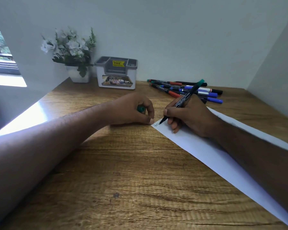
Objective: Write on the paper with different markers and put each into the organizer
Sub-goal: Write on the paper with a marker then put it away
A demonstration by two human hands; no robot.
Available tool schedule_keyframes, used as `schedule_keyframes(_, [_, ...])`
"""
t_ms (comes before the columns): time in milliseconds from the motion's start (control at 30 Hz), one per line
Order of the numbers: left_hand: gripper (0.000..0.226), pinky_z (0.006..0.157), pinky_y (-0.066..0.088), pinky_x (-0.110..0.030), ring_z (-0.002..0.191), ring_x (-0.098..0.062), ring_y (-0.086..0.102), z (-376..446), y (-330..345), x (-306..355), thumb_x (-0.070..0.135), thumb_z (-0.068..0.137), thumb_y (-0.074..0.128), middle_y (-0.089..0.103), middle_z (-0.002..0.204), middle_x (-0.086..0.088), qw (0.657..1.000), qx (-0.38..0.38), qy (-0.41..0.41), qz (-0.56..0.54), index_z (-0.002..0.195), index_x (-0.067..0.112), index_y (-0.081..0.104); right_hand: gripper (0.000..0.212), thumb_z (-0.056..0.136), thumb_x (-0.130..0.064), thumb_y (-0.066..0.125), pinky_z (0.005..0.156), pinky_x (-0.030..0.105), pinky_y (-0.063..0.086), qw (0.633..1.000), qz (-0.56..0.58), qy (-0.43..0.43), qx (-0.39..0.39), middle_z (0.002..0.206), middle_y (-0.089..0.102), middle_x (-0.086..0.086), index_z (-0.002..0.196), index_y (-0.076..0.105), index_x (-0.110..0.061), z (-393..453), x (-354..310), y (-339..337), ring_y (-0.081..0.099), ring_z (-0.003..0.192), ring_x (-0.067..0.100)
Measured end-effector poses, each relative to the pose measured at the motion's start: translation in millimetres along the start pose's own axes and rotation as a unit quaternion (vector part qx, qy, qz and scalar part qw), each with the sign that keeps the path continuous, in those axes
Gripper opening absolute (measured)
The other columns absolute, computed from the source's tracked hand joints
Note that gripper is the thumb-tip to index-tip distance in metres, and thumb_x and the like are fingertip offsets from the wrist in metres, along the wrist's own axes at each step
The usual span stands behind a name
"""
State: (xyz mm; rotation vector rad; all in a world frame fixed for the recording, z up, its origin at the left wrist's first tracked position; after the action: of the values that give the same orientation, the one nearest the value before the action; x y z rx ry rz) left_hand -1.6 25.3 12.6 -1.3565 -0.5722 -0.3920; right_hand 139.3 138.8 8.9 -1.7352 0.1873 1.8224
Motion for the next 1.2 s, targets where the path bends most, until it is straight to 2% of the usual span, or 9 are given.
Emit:
schedule_keyframes(133, [0.008,0.063,0.046,-0.021,0.070,-0.003,0.056,0,0,1,0.026,0.077,0.077,0.067,0.083,0.004,1.000,-0.006,-0.002,-0.014,0.082,0.023,0.072,0.008,0.084,0.003,0.065,0.043,0.029,0.054,1.000,-0.004,-0.008,-0.004,0.054,0.064,0.014,0.082,0.066,0.011,-1,0,0,0.060,0.041,0.019])
schedule_keyframes(267, [0.006,0.062,0.040,-0.022,0.062,0.003,0.052,1,0,2,0.023,0.076,0.077,0.062,0.067,0.019,0.999,-0.011,-0.026,-0.026,0.079,0.025,0.072,0.006,0.085,-0.001,0.065,0.045,0.028,0.052,0.999,-0.029,-0.025,-0.031,0.056,0.066,0.011,0.082,0.068,0.004,-4,-1,5,0.059,0.043,0.018])
schedule_keyframes(333, [0.007,0.061,0.038,-0.023,0.060,0.002,0.051,3,0,3,0.023,0.075,0.079,0.060,0.060,0.022,0.998,-0.015,-0.052,-0.032,0.078,0.026,0.072,0.007,0.085,0.000,0.065,0.045,0.029,0.053,0.999,-0.023,-0.026,-0.017,0.056,0.065,0.013,0.081,0.067,0.006,-4,0,4,0.059,0.042,0.019])
schedule_keyframes(467, [0.009,0.067,0.041,-0.025,0.077,-0.008,0.057,5,0,5,0.023,0.074,0.080,0.066,0.077,0.013,0.994,-0.017,-0.098,-0.050,0.080,0.026,0.073,0.009,0.085,0.001,0.065,0.045,0.030,0.054,0.999,-0.017,-0.023,0.023,0.058,0.064,0.019,0.081,0.066,0.009,-3,0,-1,0.061,0.043,0.021])
schedule_keyframes(667, [0.010,0.067,0.041,-0.027,0.082,-0.010,0.058,5,0,6,0.024,0.073,0.079,0.068,0.086,0.007,0.991,-0.016,-0.120,-0.051,0.081,0.027,0.073,0.009,0.086,0.001,0.064,0.044,0.029,0.054,0.999,-0.007,-0.033,0.015,0.058,0.065,0.016,0.081,0.066,0.008,-5,0,0,0.061,0.043,0.021])
schedule_keyframes(900, [0.011,0.064,0.040,-0.025,0.075,-0.008,0.055,4,2,7,0.024,0.074,0.079,0.066,0.082,0.007,0.993,-0.009,-0.108,-0.046,0.083,0.027,0.073,0.009,0.086,0.001,0.064,0.045,0.028,0.054,0.999,-0.012,-0.033,-0.003,0.057,0.066,0.014,0.081,0.066,0.009,-3,0,1,0.062,0.043,0.019])
schedule_keyframes(1000, [0.018,0.060,0.038,-0.025,0.069,-0.010,0.052,1,2,4,0.024,0.076,0.078,0.061,0.079,0.004,0.994,-0.019,-0.093,-0.063,0.090,0.031,0.071,0.008,0.086,0.001,0.065,0.044,0.029,0.054,0.999,0.016,-0.032,0.010,0.058,0.065,0.015,0.081,0.066,0.007,-3,1,-2,0.061,0.042,0.020])
schedule_keyframes(1100, [0.025,0.067,0.040,-0.028,0.076,-0.014,0.052,-4,-3,0,0.027,0.082,0.071,0.059,0.086,-0.001,0.984,-0.029,-0.111,-0.134,0.105,0.029,0.060,0.003,0.084,0.000,0.067,0.043,0.028,0.051,0.995,0.072,-0.047,0.052,0.057,0.063,0.013,0.084,0.064,0.001,-2,-2,-7,0.058,0.042,0.020])
schedule_keyframes(1200, [0.007,0.073,0.039,-0.030,0.075,-0.014,0.048,-7,-7,1,0.018,0.094,0.052,0.057,0.083,-0.004,0.971,-0.016,-0.107,-0.212,0.101,0.016,0.052,0.015,0.082,0.003,0.067,0.040,0.023,0.042,0.985,0.123,-0.082,0.083,0.052,0.056,0.006,0.077,0.057,-0.007,1,-8,-9,0.048,0.039,0.016])
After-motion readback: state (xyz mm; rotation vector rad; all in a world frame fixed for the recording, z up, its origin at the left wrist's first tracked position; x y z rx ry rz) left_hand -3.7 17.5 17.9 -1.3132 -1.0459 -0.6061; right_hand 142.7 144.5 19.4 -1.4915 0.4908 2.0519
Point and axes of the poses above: each hand's wrist, its own z-axis towards the middle knuckle, its own y-axis out of the palm, x = y × z, the point moved 3 cm from there along z, towards the middle knuckle
